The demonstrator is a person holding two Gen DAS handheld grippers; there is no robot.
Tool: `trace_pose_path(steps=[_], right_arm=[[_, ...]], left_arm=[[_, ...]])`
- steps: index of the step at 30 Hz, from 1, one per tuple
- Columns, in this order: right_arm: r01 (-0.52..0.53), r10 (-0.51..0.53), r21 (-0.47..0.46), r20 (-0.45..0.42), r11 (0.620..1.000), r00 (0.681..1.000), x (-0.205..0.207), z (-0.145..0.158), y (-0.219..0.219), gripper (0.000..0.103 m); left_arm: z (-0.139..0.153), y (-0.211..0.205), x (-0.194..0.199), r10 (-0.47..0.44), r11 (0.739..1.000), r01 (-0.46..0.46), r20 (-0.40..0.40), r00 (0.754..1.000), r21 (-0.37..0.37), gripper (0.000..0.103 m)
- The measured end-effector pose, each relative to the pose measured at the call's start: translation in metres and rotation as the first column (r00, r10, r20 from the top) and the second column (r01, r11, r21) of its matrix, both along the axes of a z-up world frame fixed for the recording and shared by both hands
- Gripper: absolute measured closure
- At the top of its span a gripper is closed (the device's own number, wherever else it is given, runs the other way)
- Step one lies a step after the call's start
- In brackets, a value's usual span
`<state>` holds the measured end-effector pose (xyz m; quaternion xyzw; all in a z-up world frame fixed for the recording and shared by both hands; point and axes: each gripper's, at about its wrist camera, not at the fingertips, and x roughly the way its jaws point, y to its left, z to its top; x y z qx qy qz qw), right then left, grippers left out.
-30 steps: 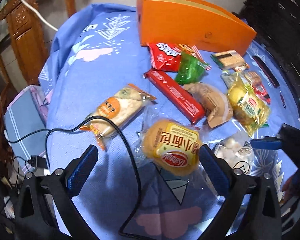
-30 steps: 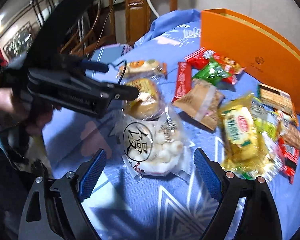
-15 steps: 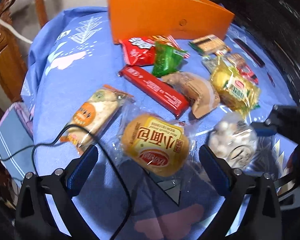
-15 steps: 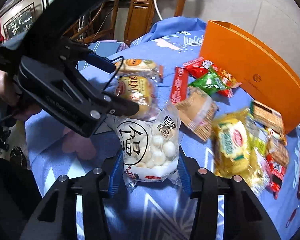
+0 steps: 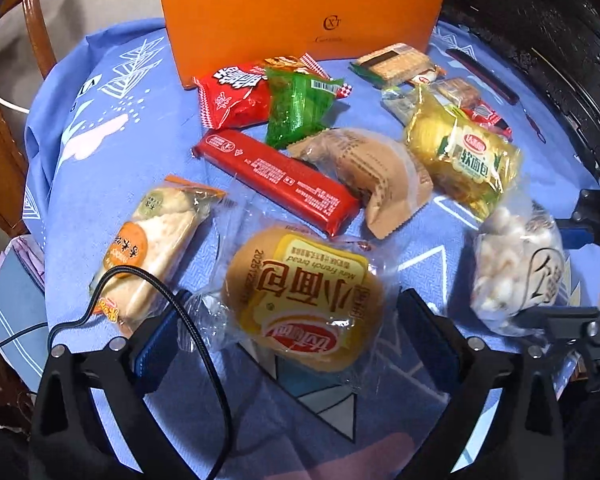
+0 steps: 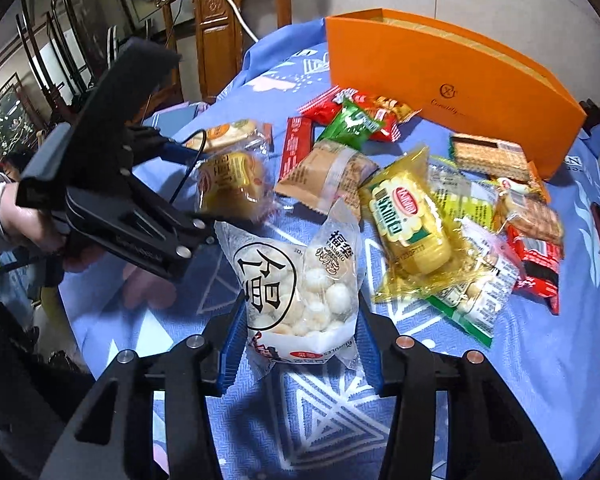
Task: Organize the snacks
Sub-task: 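Grasp the yellow round bread bun with the left tool and lift it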
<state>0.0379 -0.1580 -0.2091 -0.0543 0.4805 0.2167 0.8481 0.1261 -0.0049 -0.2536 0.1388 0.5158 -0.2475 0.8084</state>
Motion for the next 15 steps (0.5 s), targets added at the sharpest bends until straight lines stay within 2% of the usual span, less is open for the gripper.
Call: trace_pose_path(steps=[4,10,15], right_arm=[[0.02,-0.02,0.007,0.008,1.0,1.0,-0.001,0.003,-0.003,0.053],[0.044,-0.044,0.028,0.009,0.999,0.999,-0.002,0.005,-0.009,0.053],[0.061,-0.062,0.046,0.027,0.997,0.998,-0.005,0.013,-0.015,0.053]], left_arm=[[0.002,0.004,-0.001,0.014,1.0,-0.013,0.012,1.0,-0.016,0.025],[0.016,0.017,-0.008,0.055,0.997,-0.053,0.039,0.998,-0.06,0.029],[0.042,0.037,-0.015,0.104,0.987,-0.097,0.047,0.993,-0.131,0.029]])
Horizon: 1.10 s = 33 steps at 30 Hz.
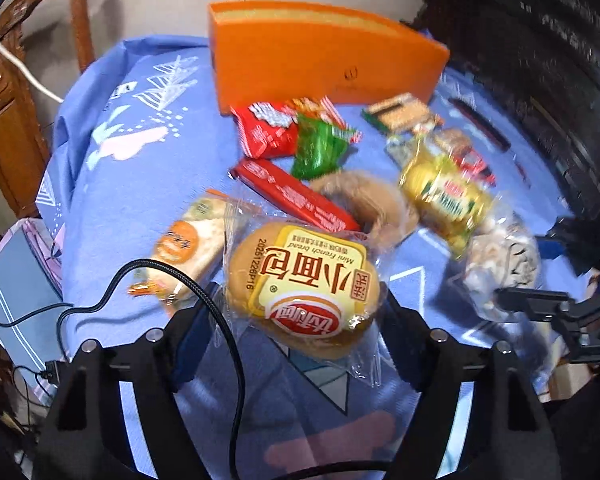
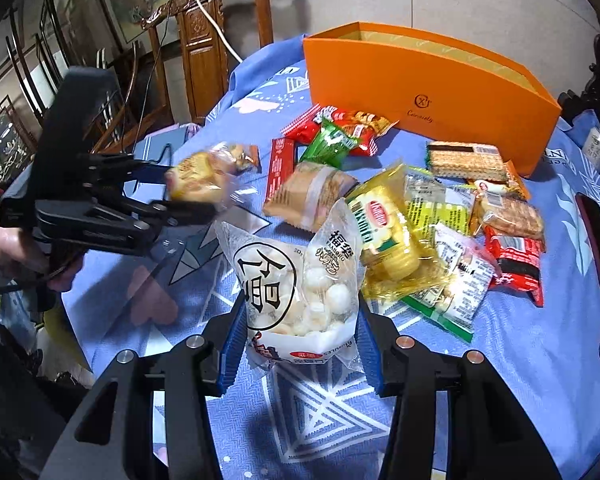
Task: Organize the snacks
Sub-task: 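Grasp the yellow round bread bun with the left tool and lift it, then carry both bun bags over the orange box and open both tools to drop them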
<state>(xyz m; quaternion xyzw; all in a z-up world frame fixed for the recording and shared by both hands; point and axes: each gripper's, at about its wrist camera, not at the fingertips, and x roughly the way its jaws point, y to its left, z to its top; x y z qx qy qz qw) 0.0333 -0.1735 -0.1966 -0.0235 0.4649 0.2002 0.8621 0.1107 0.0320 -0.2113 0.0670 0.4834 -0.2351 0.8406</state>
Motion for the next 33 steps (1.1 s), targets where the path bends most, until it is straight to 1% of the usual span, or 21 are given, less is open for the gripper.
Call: trace_pose_path(steps=[4,7,14,19,23,26,30,33], right_arm=[[0.011,-0.012,0.008,0.009,1.0,1.0,0.0,0.004,-0.004,0.053],[0.017,-0.018,0.012,0.019,1.0,1.0,0.001,0.006,-0.007,0.053],[0.035,-0.038,0.036,0.06,0.999,0.997,0.006,0.024,-0.015,0.053],[0.045,-0.048,0.046,0.076,0.998,0.996,0.014,0.03,-0.019,0.053],[0.046,-0.05,0.051,0.075,0.998,0.996,0.018,0.029,-0.019,0.053],[0.053,-0.057,0.052,0.076,0.997,0.996,0.018,0.03,-0.02,0.053],[0.071,-0.076,0.059,0.088,0.996,0.993,0.021,0.035,-0.026,0.053],[0.093,-0.1,0.068,0.106,0.993,0.989,0.028,0.043,-0.032,0.053]], left_arm=[[0.025,0.017,-0.002,0.048,0.997,-0.047,0.024,0.999,-0.056,0.029],[0.041,0.022,-0.002,0.068,0.994,-0.064,0.045,0.997,-0.084,0.029],[0.071,0.019,0.007,0.073,0.991,-0.061,0.1,0.992,-0.12,0.029],[0.08,0.016,0.014,0.09,0.988,-0.075,0.108,0.99,-0.139,0.029],[0.07,0.013,0.017,0.089,0.99,-0.079,0.088,0.992,-0.113,0.029],[0.068,0.011,0.017,0.086,0.99,-0.077,0.081,0.993,-0.117,0.029],[0.075,0.005,0.021,0.08,0.99,-0.067,0.099,0.992,-0.125,0.029],[0.084,-0.001,0.031,0.08,0.99,-0.065,0.121,0.989,-0.125,0.029]])
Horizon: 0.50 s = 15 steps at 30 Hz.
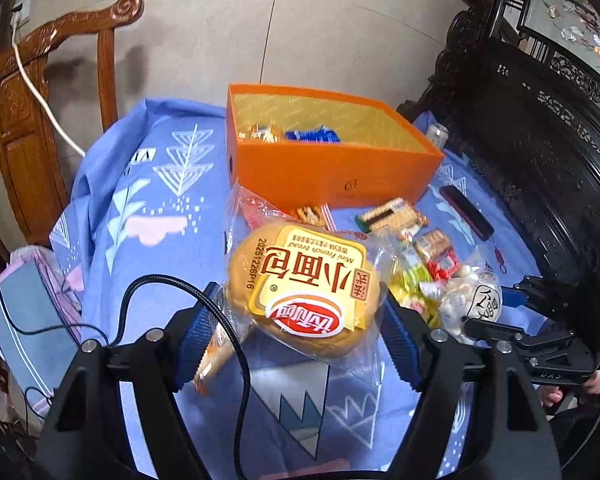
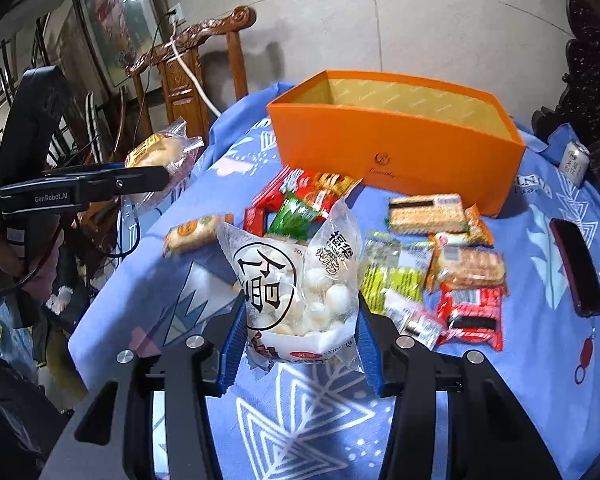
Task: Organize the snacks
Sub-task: 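Carry both bun bags over the orange box and open both tools to drop them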
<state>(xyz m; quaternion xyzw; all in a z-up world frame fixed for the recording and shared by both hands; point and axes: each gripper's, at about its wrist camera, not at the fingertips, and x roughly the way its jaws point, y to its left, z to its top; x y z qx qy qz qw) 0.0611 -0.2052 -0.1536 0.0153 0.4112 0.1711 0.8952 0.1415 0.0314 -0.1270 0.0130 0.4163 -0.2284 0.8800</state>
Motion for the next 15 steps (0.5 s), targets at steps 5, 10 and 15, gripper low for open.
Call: trace_pose_path(steps=[5,10,15], right_arm=[[0.042,-0.043,0.018,0.058,0.999,0.997,0.027,0.024,-0.012,0.053],[0.105,-0.106,0.011,0.115,0.994,0.988,0.073,0.047,-0.027,0.053],[0.141,-0.14,0.004,0.151,0.99,0.979,0.122,0.063,-0.042,0.053]], left_arm=[[0.02,-0.013,0.031,0.025,1.0,-0.025,0.047,0.999,0.009,0.029],[0.029,-0.025,0.074,0.096,0.995,-0.097,0.056,0.994,0.019,0.029],[0.026,-0.034,0.116,0.182,0.983,-0.183,0.041,0.982,0.021,0.029]])
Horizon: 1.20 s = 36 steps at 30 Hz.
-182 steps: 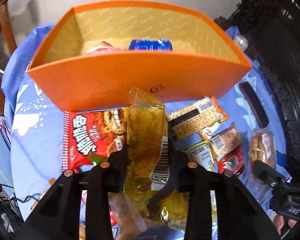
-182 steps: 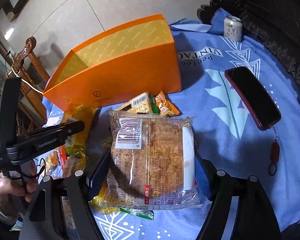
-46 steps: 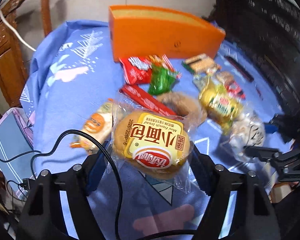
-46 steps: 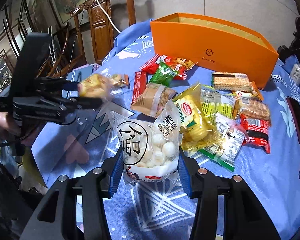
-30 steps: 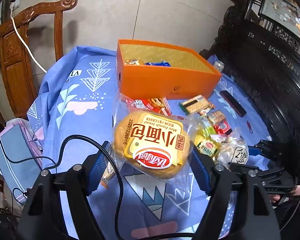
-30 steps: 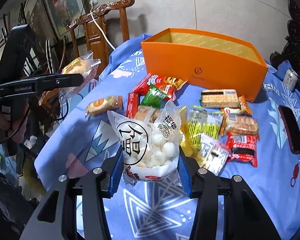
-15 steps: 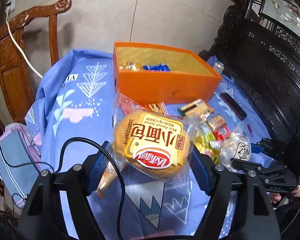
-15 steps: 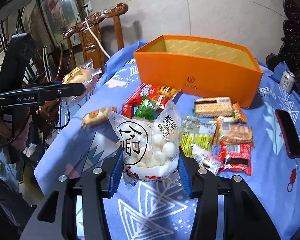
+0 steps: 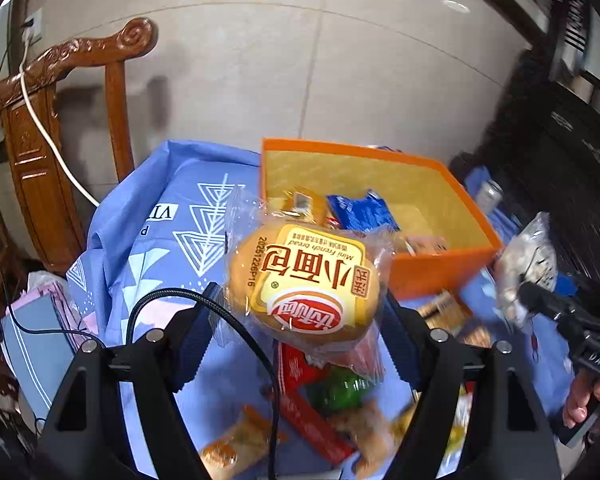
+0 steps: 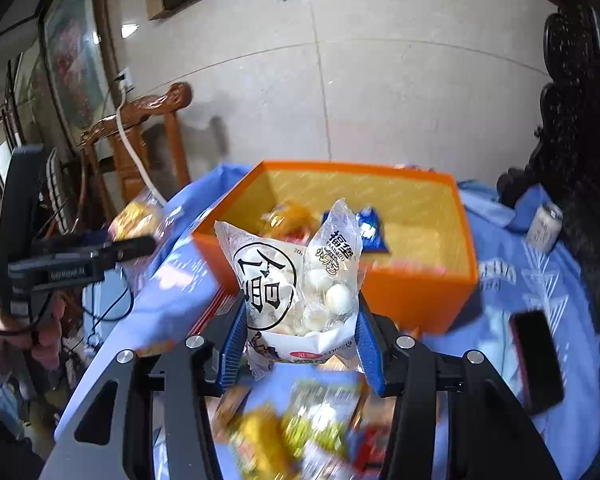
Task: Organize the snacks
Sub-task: 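Carry both bun bags over the orange box and open both tools to drop them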
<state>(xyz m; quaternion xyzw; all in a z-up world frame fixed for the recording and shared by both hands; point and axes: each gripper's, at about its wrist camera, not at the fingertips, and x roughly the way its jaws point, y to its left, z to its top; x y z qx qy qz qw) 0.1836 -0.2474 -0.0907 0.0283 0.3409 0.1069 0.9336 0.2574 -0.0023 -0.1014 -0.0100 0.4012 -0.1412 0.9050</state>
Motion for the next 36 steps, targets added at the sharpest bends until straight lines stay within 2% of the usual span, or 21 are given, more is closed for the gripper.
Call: trace_pose_path(steps=[3,10,15,25,28,29,30,31,32,36], right_arm=[[0.013,-0.013,0.002,0.002,1.0,1.0,0.023,0.004,-0.006,0.053],[0.035,-0.035,0.011,-0.009,0.999,0.999,0.06,0.0,-0.016,0.053],[0.049,-0.048,0.011,-0.026,0.999,0.998,0.075,-0.007,-0.022,0.053],[0.089,-0.089,0.023,-0.027,0.996,0.996,0.096,-0.012,-0.032,0.052],[0.108,-0.107,0.036,-0.018,0.994,0.994,0.1,-0.009,-0.036,0.048],[0.111,-0.111,0.037,-0.008,0.993,0.994,0.1,-0.007,-0.037,0.04],[0.119,-0.119,0.035,0.001,0.992,0.993,0.1,-0.005,-0.037,0.035],[0.127,-0.128,0.032,0.01,0.991,0.992,0.1,-0.003,-0.037,0.028],[0.134,-0.134,0.031,0.014,0.991,0.991,0.1,-0.001,-0.037,0.022],[0.14,-0.141,0.033,0.013,0.99,0.99,0.098,0.004,-0.038,0.019]], left_arm=[[-0.002,-0.004,0.019,0.025,1.0,-0.025,-0.011,1.0,-0.002,0.029],[-0.019,-0.019,0.054,0.012,1.0,-0.012,-0.051,0.999,0.004,0.029],[-0.028,-0.026,0.07,0.004,1.0,-0.004,-0.064,0.998,0.004,0.029],[-0.028,-0.034,0.098,0.03,0.999,-0.034,-0.083,0.996,-0.04,0.029],[-0.027,-0.032,0.099,0.025,0.997,-0.032,-0.09,0.996,-0.074,0.029],[-0.027,-0.032,0.099,0.021,0.996,-0.028,-0.09,0.996,-0.084,0.029],[-0.026,-0.031,0.098,0.019,0.995,-0.028,-0.089,0.996,-0.095,0.025],[-0.026,-0.031,0.098,0.02,0.994,-0.029,-0.089,0.996,-0.103,0.012],[-0.024,-0.032,0.097,0.027,0.994,-0.036,-0.086,0.996,-0.102,0.006],[-0.022,-0.035,0.097,0.05,0.994,-0.061,-0.109,0.993,-0.092,0.004]])
